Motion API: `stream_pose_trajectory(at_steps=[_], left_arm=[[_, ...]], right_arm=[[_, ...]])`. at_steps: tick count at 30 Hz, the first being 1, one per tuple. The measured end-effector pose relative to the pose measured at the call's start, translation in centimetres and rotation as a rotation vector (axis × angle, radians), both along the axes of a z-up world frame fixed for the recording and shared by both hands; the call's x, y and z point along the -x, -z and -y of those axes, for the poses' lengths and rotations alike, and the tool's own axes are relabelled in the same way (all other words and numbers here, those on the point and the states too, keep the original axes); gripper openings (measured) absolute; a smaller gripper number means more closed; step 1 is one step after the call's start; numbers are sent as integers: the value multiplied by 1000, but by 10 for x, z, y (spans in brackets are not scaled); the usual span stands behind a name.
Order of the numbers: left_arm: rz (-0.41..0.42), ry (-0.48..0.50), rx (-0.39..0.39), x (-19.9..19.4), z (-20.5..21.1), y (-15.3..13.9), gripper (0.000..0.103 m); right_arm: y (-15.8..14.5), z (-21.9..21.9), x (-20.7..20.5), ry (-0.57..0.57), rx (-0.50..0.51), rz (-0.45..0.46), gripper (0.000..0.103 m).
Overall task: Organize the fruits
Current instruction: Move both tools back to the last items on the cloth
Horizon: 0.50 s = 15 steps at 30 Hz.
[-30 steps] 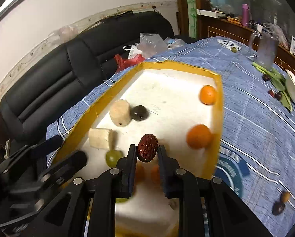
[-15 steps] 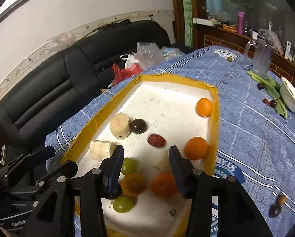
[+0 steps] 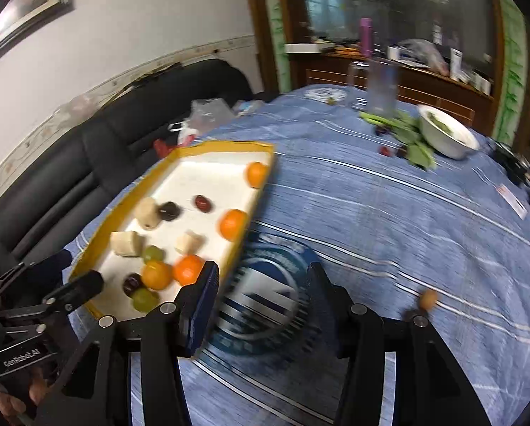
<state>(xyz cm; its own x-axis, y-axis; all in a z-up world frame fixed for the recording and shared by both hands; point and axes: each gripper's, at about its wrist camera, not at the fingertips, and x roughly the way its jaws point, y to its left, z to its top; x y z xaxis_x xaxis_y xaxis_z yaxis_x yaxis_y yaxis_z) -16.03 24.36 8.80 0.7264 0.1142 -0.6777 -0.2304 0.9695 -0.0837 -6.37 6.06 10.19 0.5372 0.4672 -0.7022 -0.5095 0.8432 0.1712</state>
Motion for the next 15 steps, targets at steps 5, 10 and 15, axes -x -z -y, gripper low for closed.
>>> stream_pose_trajectory(at_steps=[5, 10, 15], left_arm=[[-9, 58, -58, -1, 37, -7, 78], [-28, 106, -92, 0, 64, -9, 83], [-38, 129, -124, 1, 82, -9, 83]], right_arm=[[0, 51, 6, 83, -32, -9, 56], [1, 94, 14, 159, -60, -14, 60], [8, 128, 19, 216, -84, -35, 60]])
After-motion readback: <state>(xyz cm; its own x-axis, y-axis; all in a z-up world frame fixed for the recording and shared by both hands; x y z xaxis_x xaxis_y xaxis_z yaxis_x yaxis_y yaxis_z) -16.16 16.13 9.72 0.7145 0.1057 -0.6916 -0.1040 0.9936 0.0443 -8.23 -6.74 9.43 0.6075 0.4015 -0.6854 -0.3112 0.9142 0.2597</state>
